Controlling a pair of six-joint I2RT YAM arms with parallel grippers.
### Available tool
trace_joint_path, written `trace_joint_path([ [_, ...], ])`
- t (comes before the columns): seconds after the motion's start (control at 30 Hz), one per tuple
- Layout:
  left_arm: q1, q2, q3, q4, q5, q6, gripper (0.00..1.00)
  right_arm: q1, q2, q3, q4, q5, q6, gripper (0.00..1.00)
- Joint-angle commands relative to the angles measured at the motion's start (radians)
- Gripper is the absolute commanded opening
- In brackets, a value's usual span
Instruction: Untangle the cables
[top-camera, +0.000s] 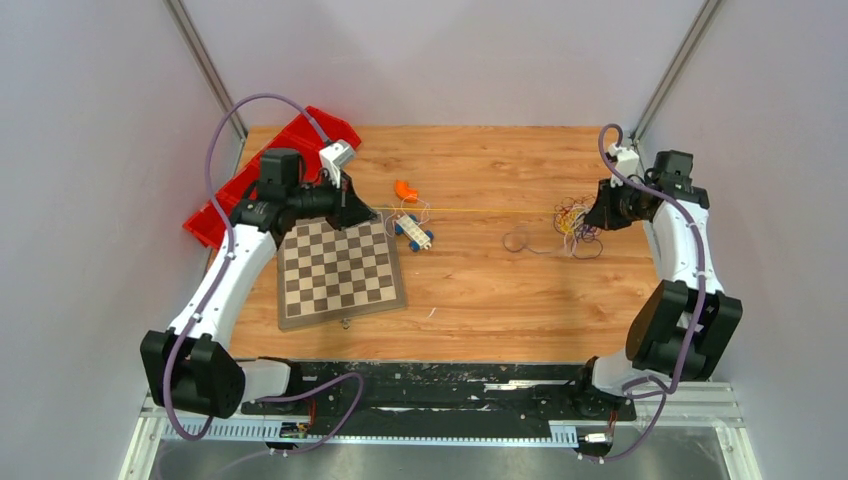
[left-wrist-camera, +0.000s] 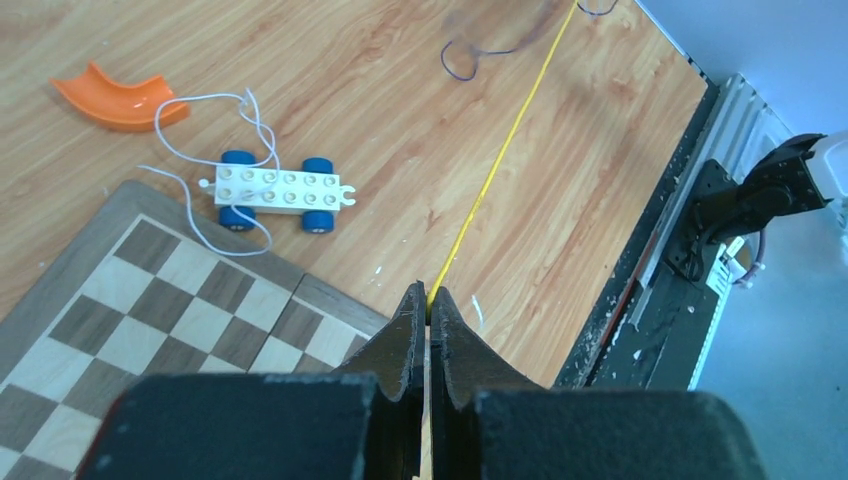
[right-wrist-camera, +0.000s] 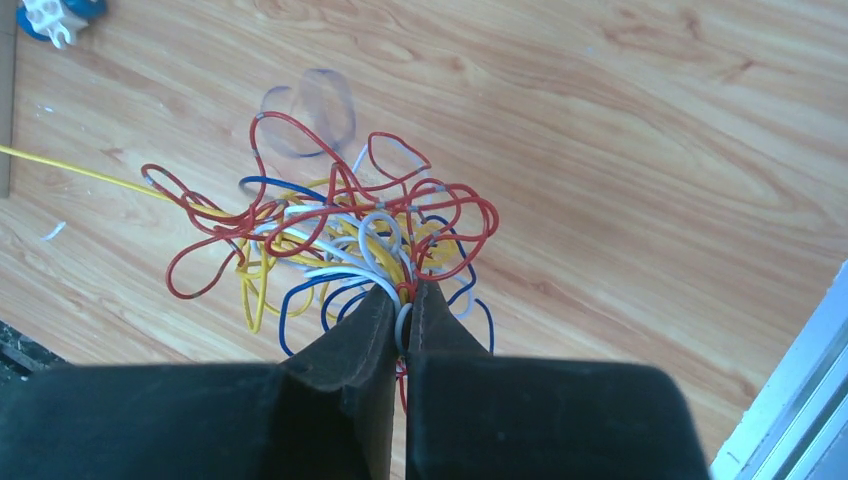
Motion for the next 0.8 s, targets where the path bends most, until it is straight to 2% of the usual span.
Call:
trace_joint_path([
  [0.0, 0.1, -0.046, 0.092, -0.054, -0.028, 0.062, 0.0, -0.069, 0.043, 0.042, 0.024, 0.164, -0.101, 0.0],
  [0.07, 0.146, -0.041, 0.123, -0.052, -0.024, 0.048, 0.0, -0.08, 0.055, 0.036, 0.023, 0.164, -0.112, 0.0],
  [0.27, 0.184, -0.028, 0.213, -0.042, -0.025, 0.044, 0.0, -0.081, 0.059, 0.042, -0.007, 0.098, -0.106, 0.0],
  [0.43, 0.316, 0.026, 0.344, 0.002, -0.005, -0.081, 0.0, -0.093, 0.072, 0.037, -0.012, 0.135, -0.144, 0.0],
  [0.5, 0.328, 0.041, 0.386, 0.003, 0.016, -0.071, 0.0, -0.093, 0.069, 0.037, -0.023, 0.094, -0.144, 0.0],
  [0.57, 0.306, 0.04, 0.393, 0.002, 0.062, -0.047, 0.0, -0.09, 0.064, 0.055, -0.071, -0.018, -0.155, 0.0],
  [0.63, 0.262, 0.033, 0.371, -0.004, 0.117, -0.016, 0.34, -0.081, 0.059, 0.087, -0.16, -0.176, -0.178, 0.0],
  [0.67, 0.243, 0.022, 0.339, -0.003, 0.161, 0.003, 0.66, -0.071, 0.055, 0.107, -0.197, -0.243, -0.186, 0.0],
  [0.73, 0.163, 0.006, 0.282, 0.005, 0.17, 0.046, 0.89, -0.038, 0.044, 0.145, -0.251, -0.357, -0.183, 0.0],
  [0.77, 0.096, 0.005, 0.266, 0.005, 0.167, 0.055, 0.93, -0.017, 0.034, 0.16, -0.266, -0.398, -0.177, 0.0],
])
